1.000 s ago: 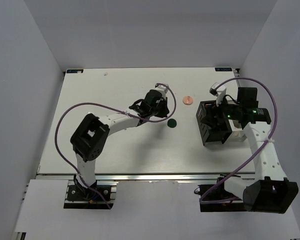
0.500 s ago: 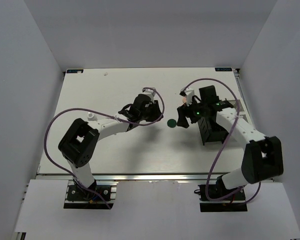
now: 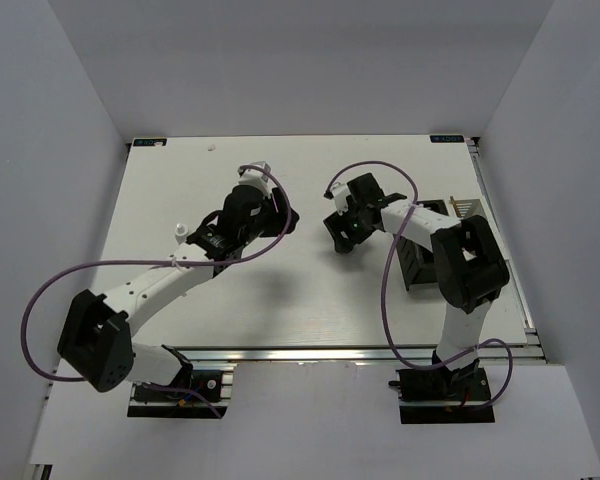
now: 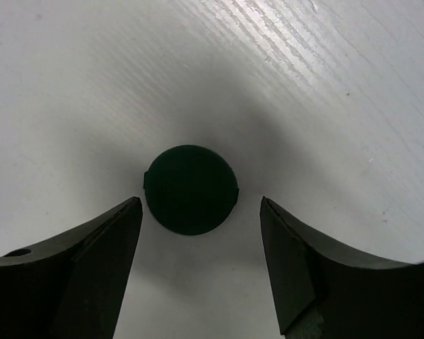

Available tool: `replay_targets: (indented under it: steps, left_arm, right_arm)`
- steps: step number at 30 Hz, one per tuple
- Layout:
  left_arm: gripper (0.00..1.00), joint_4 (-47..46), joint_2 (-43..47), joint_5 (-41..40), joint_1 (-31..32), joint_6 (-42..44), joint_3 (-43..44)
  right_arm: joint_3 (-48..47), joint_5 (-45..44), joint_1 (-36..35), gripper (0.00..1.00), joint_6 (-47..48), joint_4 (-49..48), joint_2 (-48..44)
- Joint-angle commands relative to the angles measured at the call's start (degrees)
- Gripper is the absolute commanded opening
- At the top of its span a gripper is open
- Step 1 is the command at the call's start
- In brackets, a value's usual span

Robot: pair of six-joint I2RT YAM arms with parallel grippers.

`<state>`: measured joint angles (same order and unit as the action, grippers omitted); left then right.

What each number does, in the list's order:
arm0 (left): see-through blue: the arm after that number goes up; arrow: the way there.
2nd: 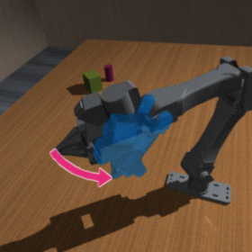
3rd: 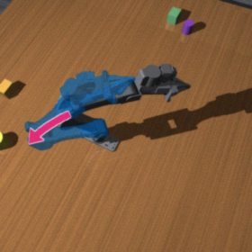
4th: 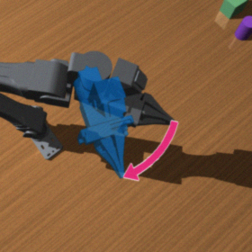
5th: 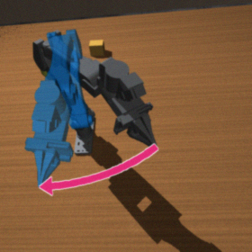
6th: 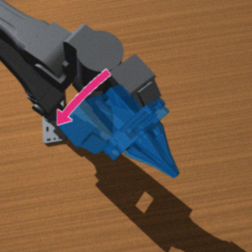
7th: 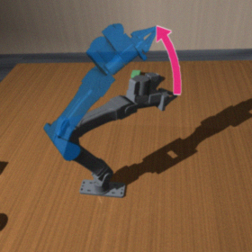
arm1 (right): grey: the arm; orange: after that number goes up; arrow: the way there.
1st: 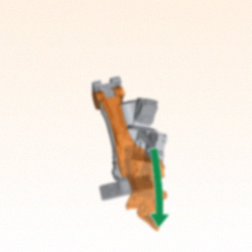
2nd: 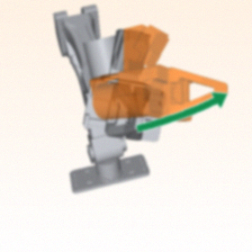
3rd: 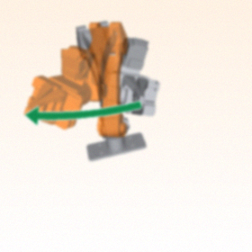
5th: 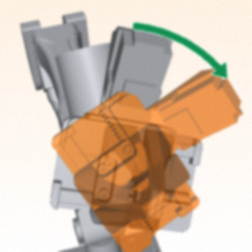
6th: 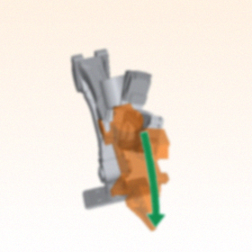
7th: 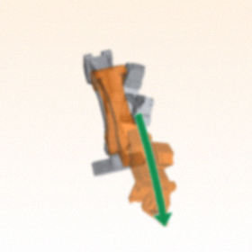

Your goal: Organize the makeup

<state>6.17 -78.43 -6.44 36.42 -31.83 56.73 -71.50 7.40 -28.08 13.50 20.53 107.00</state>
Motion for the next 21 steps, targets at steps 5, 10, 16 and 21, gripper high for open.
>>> replay_targets:
  steps: [5,10,16,21]
  left_arm:
    - [0.65,3.2,5.0,-3.9,-0.4,-1.0,-3.3]
    - [0.65,3.3,4.5,-3.8,-0.4,-0.8,-2.9]
    - [0.65,0.2,2.6,-1.1,-0.4,-0.9,-2.1]
    - [0.66,-5.6,-3.6,5.9,-0.5,-1.7,0.0]
  right_arm:
    - [-3.5,-1.6,0.3,0.6,1.7,-0.9,4.0]
    - [-1.5,-1.2,0.0,0.31,3.3,-1.0,4.0]
    - [-1.4,4.5,0.7,0.0,5.3,0.6,-2.6]
    - [-7.4,17.5,7.0,0.0,8.0,7.2,-16.8]
